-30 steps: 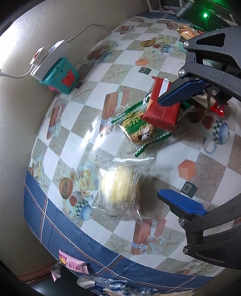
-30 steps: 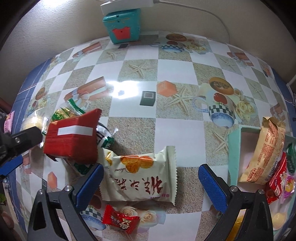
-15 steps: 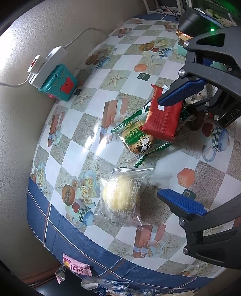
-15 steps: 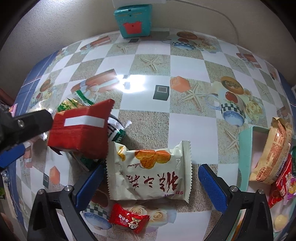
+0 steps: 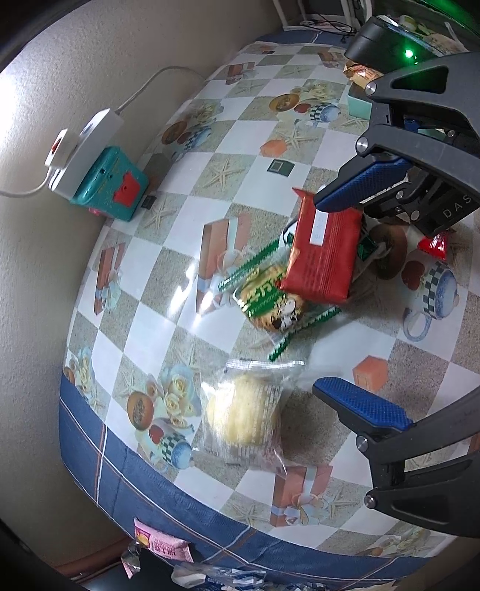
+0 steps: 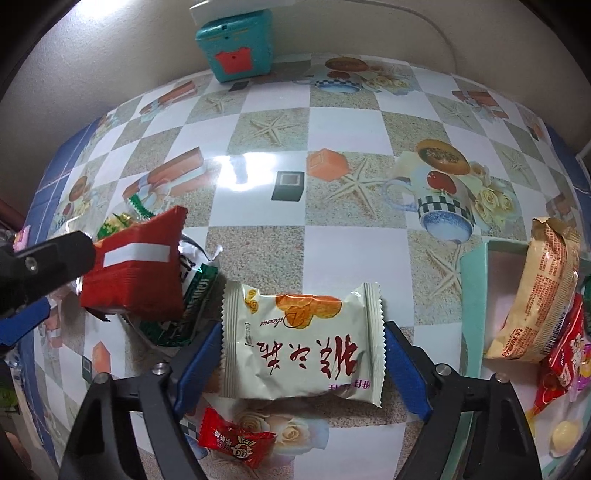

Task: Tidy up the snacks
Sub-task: 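Grasp the red box with the left tool while the right tool grasps the white pastry bag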

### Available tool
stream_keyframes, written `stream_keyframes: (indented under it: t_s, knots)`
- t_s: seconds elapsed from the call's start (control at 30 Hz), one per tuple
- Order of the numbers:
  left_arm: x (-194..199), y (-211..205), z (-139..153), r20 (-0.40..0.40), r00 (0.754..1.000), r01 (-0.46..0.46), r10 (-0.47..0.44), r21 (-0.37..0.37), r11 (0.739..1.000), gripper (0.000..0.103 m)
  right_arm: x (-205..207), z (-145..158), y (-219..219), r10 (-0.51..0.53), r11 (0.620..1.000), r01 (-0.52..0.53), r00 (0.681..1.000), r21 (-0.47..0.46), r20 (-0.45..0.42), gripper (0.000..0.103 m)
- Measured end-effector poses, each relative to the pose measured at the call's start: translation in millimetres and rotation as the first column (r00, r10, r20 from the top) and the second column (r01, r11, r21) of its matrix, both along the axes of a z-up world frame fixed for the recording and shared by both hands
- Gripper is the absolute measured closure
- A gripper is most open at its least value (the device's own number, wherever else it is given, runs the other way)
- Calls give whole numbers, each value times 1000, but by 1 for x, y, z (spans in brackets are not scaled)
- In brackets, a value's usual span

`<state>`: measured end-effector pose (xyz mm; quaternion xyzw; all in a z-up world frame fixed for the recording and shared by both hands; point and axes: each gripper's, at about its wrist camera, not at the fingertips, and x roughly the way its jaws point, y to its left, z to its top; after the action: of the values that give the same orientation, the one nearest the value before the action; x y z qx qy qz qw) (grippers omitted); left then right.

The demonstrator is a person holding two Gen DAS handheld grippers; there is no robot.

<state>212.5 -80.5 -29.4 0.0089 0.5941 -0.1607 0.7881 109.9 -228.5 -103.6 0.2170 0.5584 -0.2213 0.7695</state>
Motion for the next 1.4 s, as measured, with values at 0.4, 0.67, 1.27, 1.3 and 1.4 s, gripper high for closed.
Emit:
stream_keyframes:
  t_s: [0.4, 0.67, 1.27, 1.3, 1.4]
  knots:
    - [-7, -25, -11, -4, 998, 63, -63, 22, 998, 12, -16, 7, -20, -27, 1000, 27, 1000, 8, 15, 24]
    - [-11, -35, -14, 33, 997, 71, -73, 59, 996, 12, -15, 6, -18, -33, 999, 33, 999, 12, 16, 24]
    - [-11, -26, -6, 40, 998, 47, -49, 43, 998, 40, -19, 16, -17, -35, 999, 34, 998, 14, 46, 36]
    - [-10, -25, -6, 40, 998, 44, -46, 42, 998, 40, -19, 16, -17, -36, 999, 35, 998, 15, 47, 37]
    - [-9, -22, -2, 40, 999, 34, -35, 36, 999, 41, -21, 19, -18, -40, 999, 39, 998, 20, 55, 40]
